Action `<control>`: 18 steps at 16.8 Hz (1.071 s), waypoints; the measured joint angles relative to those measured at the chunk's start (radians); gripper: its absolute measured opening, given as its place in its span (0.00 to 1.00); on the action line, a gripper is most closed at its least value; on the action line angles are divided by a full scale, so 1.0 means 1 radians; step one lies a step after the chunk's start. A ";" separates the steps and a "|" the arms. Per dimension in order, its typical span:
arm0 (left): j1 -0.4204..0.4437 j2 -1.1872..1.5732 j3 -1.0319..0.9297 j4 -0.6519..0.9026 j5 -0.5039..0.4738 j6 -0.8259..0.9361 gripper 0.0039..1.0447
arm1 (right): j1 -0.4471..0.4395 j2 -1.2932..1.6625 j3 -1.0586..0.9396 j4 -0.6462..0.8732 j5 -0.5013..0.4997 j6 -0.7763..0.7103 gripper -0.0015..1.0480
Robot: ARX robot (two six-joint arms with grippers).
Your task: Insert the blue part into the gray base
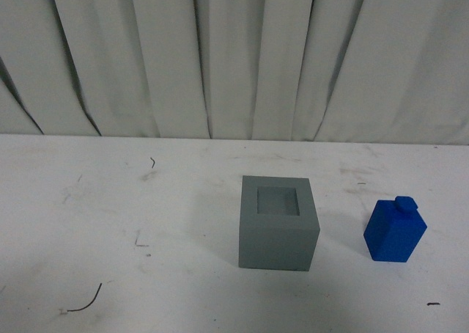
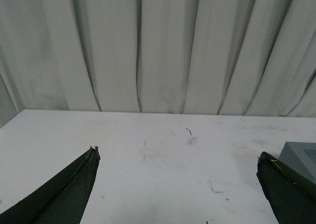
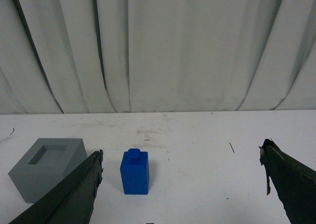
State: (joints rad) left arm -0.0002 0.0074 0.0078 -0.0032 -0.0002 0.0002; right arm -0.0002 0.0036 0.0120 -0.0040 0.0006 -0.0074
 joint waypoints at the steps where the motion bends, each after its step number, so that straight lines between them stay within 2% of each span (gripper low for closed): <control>1: 0.000 0.000 0.000 0.000 0.000 0.000 0.94 | 0.000 0.000 0.000 0.000 0.000 0.000 0.94; 18: 0.000 0.000 0.000 0.000 0.000 0.000 0.94 | 0.000 0.000 0.000 0.000 0.000 0.000 0.94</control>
State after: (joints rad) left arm -0.0002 0.0074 0.0078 -0.0032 -0.0002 -0.0002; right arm -0.0002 0.0036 0.0120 -0.0040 0.0006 -0.0074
